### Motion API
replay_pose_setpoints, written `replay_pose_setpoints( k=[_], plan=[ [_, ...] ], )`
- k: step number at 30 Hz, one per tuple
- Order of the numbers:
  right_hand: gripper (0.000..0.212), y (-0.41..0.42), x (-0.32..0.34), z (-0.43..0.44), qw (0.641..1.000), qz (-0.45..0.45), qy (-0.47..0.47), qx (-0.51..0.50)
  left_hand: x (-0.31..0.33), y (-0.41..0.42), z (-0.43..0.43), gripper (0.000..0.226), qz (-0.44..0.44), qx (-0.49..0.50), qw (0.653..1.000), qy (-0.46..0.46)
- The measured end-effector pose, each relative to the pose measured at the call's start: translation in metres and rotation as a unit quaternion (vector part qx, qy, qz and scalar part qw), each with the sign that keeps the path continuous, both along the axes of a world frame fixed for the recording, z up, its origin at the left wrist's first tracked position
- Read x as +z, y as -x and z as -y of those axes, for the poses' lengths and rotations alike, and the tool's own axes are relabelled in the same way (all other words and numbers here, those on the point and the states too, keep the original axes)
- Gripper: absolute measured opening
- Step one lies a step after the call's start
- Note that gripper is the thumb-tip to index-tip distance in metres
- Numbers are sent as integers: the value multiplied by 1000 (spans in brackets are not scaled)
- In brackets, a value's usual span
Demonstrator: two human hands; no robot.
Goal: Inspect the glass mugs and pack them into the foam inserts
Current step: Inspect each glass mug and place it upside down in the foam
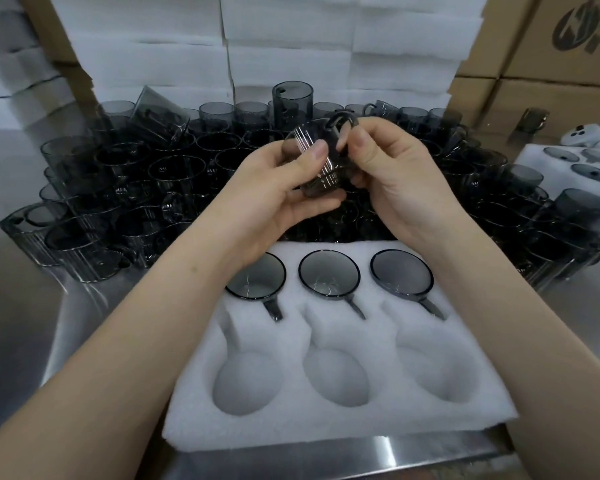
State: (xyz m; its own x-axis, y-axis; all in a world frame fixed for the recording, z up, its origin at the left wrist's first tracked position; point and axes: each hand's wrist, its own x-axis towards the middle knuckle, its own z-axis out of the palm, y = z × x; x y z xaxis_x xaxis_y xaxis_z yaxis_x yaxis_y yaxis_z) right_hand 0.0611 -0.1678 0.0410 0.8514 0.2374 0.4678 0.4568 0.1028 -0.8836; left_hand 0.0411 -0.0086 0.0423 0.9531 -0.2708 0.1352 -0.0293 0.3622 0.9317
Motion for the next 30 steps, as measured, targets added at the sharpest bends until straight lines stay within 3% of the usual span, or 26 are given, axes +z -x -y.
replay_pose_setpoints(
  k=[2, 8, 20, 24, 27, 30],
  plan=[
    [21, 0, 0, 1, 999, -19, -11, 23, -1, 0, 1, 22, 29, 19, 999, -8],
    [35, -3, 2, 4, 990, -114, -9, 86, -1, 5, 2, 62, 145, 165, 965, -142],
    [48, 0, -3, -2, 992, -114, 31, 33, -1, 6, 0, 72, 250, 263, 895, -260],
    [40, 4, -2, -2, 993, -93, -32, 71, 2, 9, 2, 61, 246, 282, 895, -243],
    [23, 6, 0, -1, 992, -64, -39, 103, 1, 7, 1, 53, 220, 279, 910, -212],
    [11, 8, 1, -2, 997, -22, -32, 62, 0, 6, -1, 53, 182, 259, 933, -173]
  ],
)
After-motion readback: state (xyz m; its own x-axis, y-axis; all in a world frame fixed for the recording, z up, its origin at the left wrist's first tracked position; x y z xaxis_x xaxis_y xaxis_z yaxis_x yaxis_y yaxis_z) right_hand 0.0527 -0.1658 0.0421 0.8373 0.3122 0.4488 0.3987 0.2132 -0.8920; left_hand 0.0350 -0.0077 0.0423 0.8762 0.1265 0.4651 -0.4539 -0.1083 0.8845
